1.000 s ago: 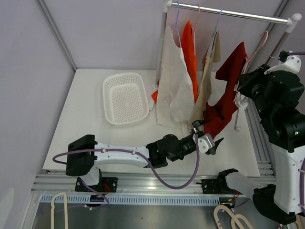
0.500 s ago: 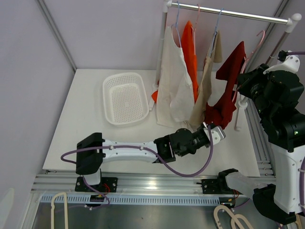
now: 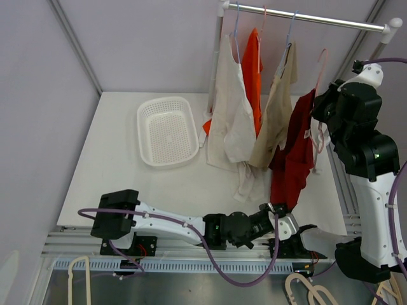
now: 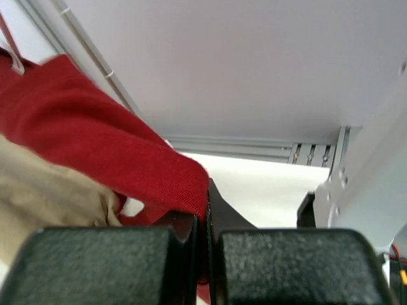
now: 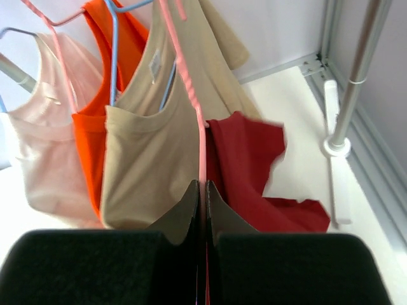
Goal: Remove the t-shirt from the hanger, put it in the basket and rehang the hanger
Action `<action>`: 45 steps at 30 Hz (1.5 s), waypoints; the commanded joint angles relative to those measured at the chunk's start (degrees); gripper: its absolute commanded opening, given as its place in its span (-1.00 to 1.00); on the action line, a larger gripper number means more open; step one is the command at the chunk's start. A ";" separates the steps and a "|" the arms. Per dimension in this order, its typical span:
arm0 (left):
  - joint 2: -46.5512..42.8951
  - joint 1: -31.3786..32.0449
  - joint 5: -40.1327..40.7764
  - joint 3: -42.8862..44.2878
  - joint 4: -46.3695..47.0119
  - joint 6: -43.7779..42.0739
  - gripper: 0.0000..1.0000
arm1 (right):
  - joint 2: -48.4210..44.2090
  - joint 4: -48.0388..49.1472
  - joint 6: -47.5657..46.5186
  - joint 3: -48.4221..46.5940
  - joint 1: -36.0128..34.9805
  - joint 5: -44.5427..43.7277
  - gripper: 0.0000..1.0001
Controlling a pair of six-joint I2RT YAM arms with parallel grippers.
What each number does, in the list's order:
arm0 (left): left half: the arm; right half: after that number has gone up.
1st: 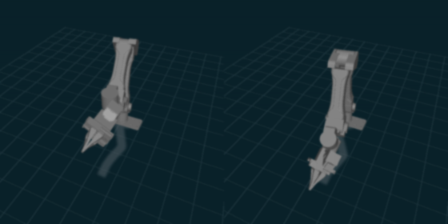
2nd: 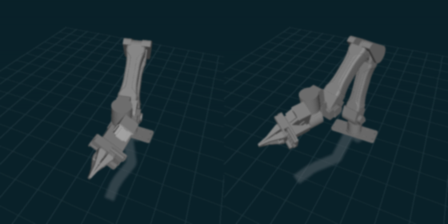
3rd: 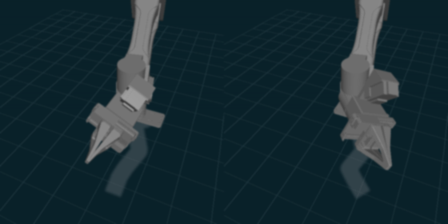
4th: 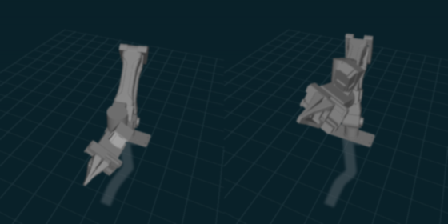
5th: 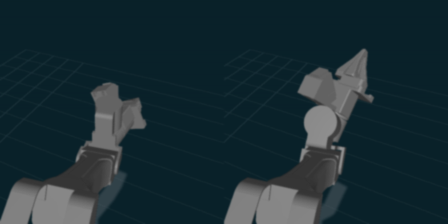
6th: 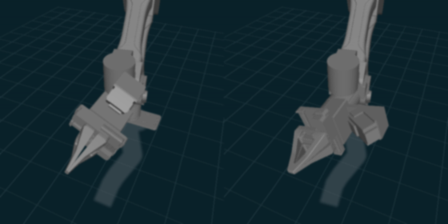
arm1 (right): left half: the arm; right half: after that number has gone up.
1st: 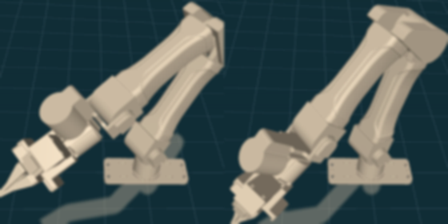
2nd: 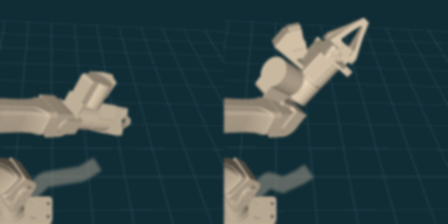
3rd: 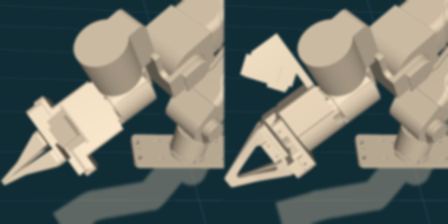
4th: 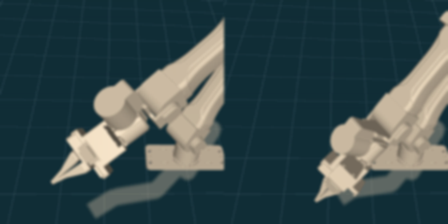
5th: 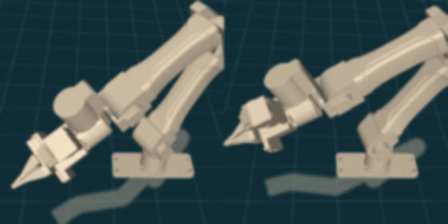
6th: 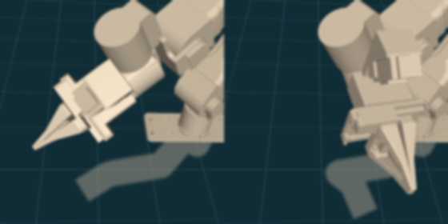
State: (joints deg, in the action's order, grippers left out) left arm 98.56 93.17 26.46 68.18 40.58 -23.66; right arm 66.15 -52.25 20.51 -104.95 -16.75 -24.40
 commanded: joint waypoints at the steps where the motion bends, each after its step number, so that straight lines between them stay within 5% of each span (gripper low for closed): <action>1: -4.52 0.97 3.24 -3.40 5.91 0.10 -1.00 | -1.37 6.81 -3.20 -0.79 0.93 -3.64 -1.00; 11: -3.99 -4.56 1.24 0.01 -1.46 5.63 -0.99 | -2.08 -0.82 1.10 -8.51 3.48 8.14 -1.00; 15: -2.24 -12.38 -5.26 9.31 -16.86 12.74 -0.99 | -4.44 -4.26 1.99 -8.79 3.39 9.20 -1.00; 18: 3.09 -19.41 -10.97 25.56 -30.77 20.56 -0.99 | -5.41 -4.88 1.73 -8.08 3.39 9.46 -1.00; 19: 4.95 -22.30 -12.03 36.99 -39.52 23.37 -0.99 | -5.68 -4.88 1.46 -8.17 3.39 9.37 -1.00; 25: 19.82 -27.07 -17.57 68.47 -65.95 30.69 -0.99 | -3.06 -1.90 -2.14 -9.66 3.48 5.34 -1.00; 32: 7.80 -25.67 -25.05 55.93 -66.06 31.22 -0.99 | 5.37 2.67 -6.80 -13.43 5.15 1.73 -1.00; 45: -6.45 -22.50 -29.45 60.20 -76.25 30.34 -0.99 | 12.42 12.26 -7.85 -14.85 12.71 8.41 -1.00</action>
State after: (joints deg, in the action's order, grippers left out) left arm 97.36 70.39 -1.39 123.46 -35.55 6.04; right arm 78.87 -45.82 14.28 -117.14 -4.34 -17.56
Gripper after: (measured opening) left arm 0.011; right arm 0.022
